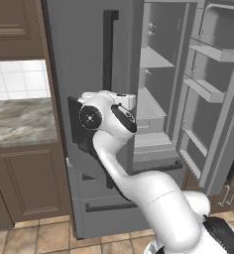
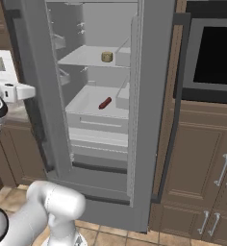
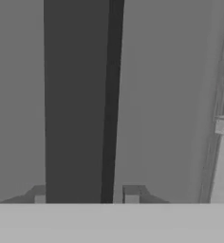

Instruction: Retrieve the sausage and cheese from the fridge and place them on the cutting board on the counter.

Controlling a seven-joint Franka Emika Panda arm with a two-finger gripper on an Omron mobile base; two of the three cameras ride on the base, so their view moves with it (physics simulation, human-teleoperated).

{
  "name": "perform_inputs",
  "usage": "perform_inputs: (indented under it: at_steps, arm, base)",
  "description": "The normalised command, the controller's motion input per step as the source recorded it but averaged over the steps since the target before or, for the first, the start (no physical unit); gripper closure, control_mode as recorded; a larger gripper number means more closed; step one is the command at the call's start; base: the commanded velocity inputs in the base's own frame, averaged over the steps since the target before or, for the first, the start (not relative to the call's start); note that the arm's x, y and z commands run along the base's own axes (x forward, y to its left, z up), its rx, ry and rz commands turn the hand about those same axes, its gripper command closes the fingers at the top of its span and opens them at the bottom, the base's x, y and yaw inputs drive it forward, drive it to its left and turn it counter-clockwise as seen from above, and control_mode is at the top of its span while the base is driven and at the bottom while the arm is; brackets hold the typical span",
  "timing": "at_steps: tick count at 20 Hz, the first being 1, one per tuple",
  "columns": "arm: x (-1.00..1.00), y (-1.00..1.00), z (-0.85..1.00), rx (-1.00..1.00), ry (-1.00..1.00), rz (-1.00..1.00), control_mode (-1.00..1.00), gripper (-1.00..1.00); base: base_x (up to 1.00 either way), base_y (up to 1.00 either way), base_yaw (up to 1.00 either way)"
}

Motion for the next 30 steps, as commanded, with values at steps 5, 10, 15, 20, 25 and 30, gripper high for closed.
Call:
perform_inputs:
  at_steps: [5,10,15,20,25,30]
  arm:
    - [-0.77,0.78,-0.06,0.0,0.04,-0.36,-1.0,1.0]
    - [0.11,0.23,-0.12,0.0,-0.01,-0.25,-1.0,-1.0]
    - [-0.41,0.14,-0.11,0.0,-0.18,-0.19,-1.0,-1.0]
    - [-0.88,0.01,0.25,0.07,-0.07,-0.02,-1.0,-1.0]
    - [-0.4,-0.1,0.33,0.21,0.0,0.09,-1.0,-1.0]
    - [0.96,-0.1,0.07,0.18,0.07,0.44,-1.0,-1.0]
  base:
    - [0.0,0.0,0.0]
    - [0.0,0.0,0.0]
    - [0.0,0.0,0.0]
    - [0.0,0.0,0.0]
    - [0.0,0.0,0.0]
    - [0.0,0.0,0.0]
